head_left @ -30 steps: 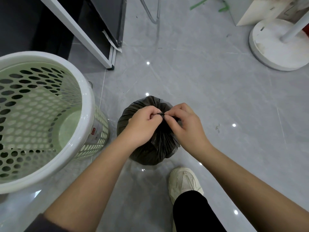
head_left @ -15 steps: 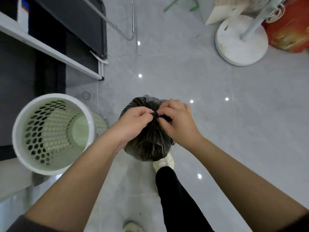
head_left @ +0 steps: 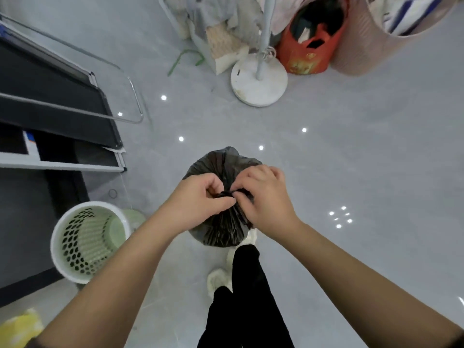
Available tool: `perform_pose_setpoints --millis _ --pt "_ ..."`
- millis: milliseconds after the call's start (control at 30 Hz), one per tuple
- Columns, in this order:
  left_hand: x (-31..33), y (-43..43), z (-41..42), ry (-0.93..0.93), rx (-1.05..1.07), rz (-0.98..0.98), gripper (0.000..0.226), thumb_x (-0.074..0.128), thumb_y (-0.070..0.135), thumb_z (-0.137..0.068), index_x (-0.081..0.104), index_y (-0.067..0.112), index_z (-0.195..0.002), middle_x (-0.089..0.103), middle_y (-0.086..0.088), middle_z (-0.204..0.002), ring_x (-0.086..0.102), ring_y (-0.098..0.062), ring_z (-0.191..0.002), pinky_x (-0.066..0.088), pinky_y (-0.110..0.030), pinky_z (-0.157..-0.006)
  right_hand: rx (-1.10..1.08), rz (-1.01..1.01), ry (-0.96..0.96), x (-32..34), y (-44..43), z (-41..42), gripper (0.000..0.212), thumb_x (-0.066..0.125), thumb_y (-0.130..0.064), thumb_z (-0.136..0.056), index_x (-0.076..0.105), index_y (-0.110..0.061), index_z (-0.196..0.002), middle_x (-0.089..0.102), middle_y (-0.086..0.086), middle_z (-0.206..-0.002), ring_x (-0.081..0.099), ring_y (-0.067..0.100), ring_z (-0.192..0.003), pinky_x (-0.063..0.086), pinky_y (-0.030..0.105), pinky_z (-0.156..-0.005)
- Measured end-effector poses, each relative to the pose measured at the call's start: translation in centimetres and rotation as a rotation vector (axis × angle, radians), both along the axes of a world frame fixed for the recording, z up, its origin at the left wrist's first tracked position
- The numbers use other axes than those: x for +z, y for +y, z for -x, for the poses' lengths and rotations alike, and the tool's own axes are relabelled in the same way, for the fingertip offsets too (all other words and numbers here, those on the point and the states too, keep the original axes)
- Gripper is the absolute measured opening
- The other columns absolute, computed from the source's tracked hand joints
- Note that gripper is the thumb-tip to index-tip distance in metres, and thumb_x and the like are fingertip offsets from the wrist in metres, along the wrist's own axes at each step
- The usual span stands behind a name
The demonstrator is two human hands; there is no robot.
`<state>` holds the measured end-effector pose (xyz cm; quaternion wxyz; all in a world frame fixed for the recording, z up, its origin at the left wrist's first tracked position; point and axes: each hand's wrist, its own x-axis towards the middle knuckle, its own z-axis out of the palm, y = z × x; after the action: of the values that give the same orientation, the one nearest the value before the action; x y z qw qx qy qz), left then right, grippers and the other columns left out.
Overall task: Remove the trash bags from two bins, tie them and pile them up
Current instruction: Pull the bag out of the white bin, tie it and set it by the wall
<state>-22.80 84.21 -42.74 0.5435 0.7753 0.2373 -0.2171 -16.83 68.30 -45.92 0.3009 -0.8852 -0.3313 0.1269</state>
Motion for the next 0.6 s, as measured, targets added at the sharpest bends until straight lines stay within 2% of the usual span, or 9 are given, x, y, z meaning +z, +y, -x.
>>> perform_pose_setpoints --millis 100,267,467,600 --pt "2.0 -4.8 -2.9 -0.036 -0.008 -0.072 0.021 0.071 0.013 -0.073 0.053 0.019 -0.063 0.059 0.007 -0.049 0.06 -0.009 -0.05 0.05 -0.031 -0.061 -0.087 0.029 0.005 2.3 -5.0 -1.4 0.01 0.059 -0.027 -0.081 0.069 -0.026 -0.083 0.064 -0.012 -0.091 0.055 0.015 -0.097 0.025 0.033 -0.092" --pt "4.1 -13.2 -8.6 -0.025 -0.074 -0.096 0.022 0.069 0.01 -0.069 0.055 0.022 -0.056 0.064 0.002 -0.051 0.063 -0.014 -0.055 0.056 -0.04 -0.069 -0.222 0.064 -0.007 3.9 -13.8 -5.0 0.009 0.059 -0.029 -0.081 0.067 -0.028 -0.082 0.065 -0.014 -0.088 0.056 0.015 -0.094 0.023 0.032 -0.092" --pt "5.6 -24.6 -16.3 -0.011 -0.152 -0.153 0.017 0.072 0.017 -0.066 0.058 0.025 -0.06 0.069 -0.007 -0.063 0.067 -0.031 -0.068 0.057 -0.048 -0.072 -0.336 0.036 0.004 4.2 -25.7 -11.3 0.006 0.061 -0.029 -0.08 0.066 -0.027 -0.078 0.065 -0.015 -0.084 0.058 0.014 -0.09 0.026 0.032 -0.092" --pt "7.1 -32.7 -22.2 -0.06 -0.177 -0.198 0.021 0.073 0.01 -0.07 0.056 0.02 -0.064 0.068 -0.009 -0.066 0.067 -0.03 -0.069 0.057 -0.045 -0.071 -0.424 0.011 0.018 5.7 -33.2 -16.1 0.006 0.061 -0.025 -0.081 0.067 -0.024 -0.079 0.064 -0.013 -0.084 0.058 0.014 -0.09 0.029 0.034 -0.093"
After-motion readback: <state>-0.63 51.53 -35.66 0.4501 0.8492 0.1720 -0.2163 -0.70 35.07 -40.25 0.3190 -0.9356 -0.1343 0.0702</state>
